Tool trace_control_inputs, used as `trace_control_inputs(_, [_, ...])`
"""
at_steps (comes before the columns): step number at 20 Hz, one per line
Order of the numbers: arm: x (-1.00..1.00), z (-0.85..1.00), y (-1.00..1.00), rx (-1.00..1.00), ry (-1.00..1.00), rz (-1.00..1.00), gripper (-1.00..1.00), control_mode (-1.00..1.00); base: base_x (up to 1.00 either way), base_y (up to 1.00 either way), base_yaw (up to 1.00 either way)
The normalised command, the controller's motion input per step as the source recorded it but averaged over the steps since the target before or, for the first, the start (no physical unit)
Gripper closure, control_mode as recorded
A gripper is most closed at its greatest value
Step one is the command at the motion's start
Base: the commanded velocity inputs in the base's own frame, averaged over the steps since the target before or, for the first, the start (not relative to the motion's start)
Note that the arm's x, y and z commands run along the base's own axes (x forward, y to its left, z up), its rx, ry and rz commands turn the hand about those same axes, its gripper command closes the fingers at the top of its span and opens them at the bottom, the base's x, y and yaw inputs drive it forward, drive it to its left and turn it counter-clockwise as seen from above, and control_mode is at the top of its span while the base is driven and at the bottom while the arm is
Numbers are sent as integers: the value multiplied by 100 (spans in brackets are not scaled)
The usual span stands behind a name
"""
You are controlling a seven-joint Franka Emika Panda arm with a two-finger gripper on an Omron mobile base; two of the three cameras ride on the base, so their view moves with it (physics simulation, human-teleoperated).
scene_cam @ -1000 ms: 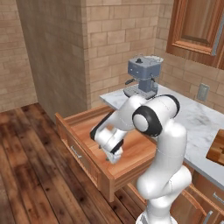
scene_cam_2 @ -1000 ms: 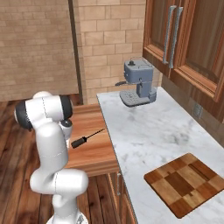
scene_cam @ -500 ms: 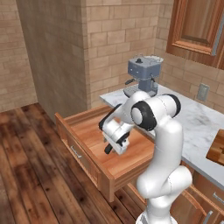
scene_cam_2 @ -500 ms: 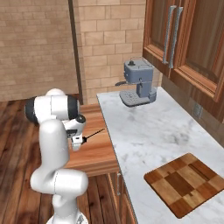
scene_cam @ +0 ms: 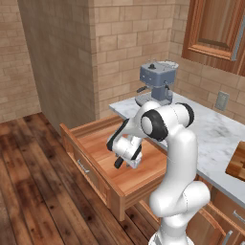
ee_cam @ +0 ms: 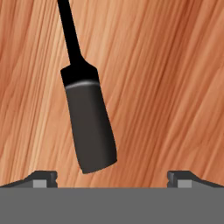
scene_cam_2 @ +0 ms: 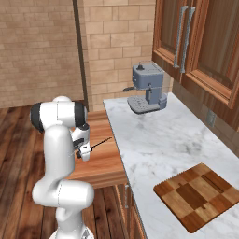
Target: Pick up the knife from the drawer and place it on the cutting board. Then place the meat from the plate to the cutting board.
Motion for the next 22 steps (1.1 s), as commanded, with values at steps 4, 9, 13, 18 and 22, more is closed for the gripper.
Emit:
trace_control_inputs(4, [22,-4,0,-19,0,0,-100,-100,0,0,0])
trace_control_inputs(9, [31,0,2,-11,0,3,-100,-100,0,0,0])
trace_control_inputs(13, [33,1,0,-4,0,8,-100,-100,0,0,0])
trace_control_inputs(18, [36,1,4,-2,4,10,-100,-100,0,0,0])
trace_control_inputs(22, [25,-8,1,-5,7,8,-100,-100,0,0,0])
